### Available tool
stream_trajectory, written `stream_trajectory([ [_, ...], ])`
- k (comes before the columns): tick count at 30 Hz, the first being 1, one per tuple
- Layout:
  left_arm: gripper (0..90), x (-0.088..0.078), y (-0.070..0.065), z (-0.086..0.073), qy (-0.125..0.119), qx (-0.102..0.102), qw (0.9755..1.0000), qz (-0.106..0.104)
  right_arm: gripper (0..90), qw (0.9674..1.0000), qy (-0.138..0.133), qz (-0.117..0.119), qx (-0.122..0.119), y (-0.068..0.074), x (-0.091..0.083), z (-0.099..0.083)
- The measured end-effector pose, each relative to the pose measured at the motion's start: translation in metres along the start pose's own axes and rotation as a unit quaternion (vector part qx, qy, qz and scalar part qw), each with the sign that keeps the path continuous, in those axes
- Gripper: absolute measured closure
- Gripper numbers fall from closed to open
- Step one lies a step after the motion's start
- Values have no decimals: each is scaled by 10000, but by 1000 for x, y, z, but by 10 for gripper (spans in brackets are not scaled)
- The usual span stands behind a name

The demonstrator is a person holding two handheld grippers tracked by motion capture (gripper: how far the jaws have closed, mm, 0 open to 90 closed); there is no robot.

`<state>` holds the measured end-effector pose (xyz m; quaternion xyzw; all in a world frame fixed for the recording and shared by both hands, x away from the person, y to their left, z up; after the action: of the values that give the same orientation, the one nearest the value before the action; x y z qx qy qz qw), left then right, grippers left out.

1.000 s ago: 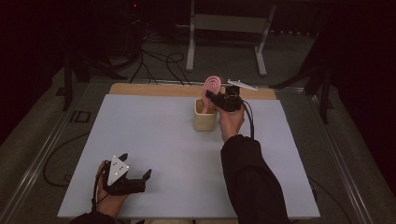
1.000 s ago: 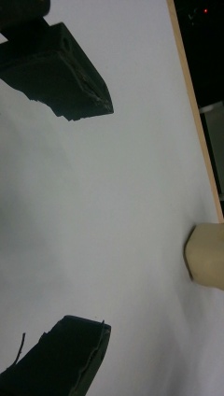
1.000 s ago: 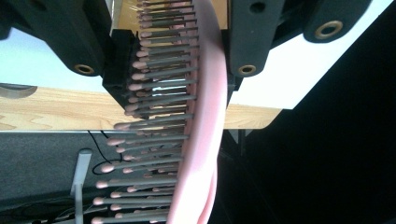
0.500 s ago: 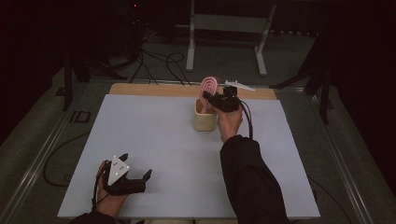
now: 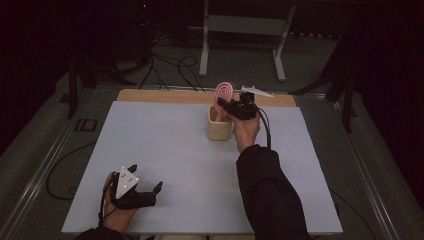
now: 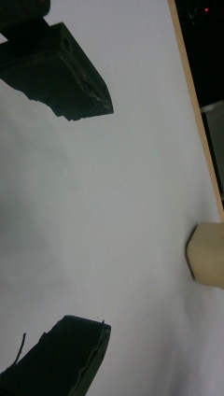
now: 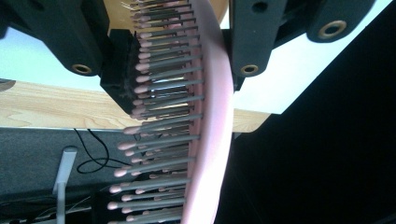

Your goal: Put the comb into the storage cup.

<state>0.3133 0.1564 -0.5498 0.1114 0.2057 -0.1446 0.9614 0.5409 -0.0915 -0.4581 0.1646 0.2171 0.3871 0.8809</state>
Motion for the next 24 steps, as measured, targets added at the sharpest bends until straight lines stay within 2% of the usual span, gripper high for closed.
stream_trajectory([
  [7, 3, 0, 0, 0, 17, 19, 10000, 15, 613, 9999, -40, -41, 89, -5, -1, 1],
  [24, 3, 0, 0, 0, 12, 14, 10000, 14, 614, 9998, 26, -166, 90, -17, -5, 3],
])
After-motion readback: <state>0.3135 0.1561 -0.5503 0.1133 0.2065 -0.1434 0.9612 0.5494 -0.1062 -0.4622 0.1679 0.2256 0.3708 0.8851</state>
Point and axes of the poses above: each handheld gripper's, and its own axes: x roughly forward along the jaws, z roughly out of its top, y roughly to its left, the point moved 10 cm from there along x, roughly forward along the jaws, and after that the axes turned 13 degrees about z, right-handed, at the moved point
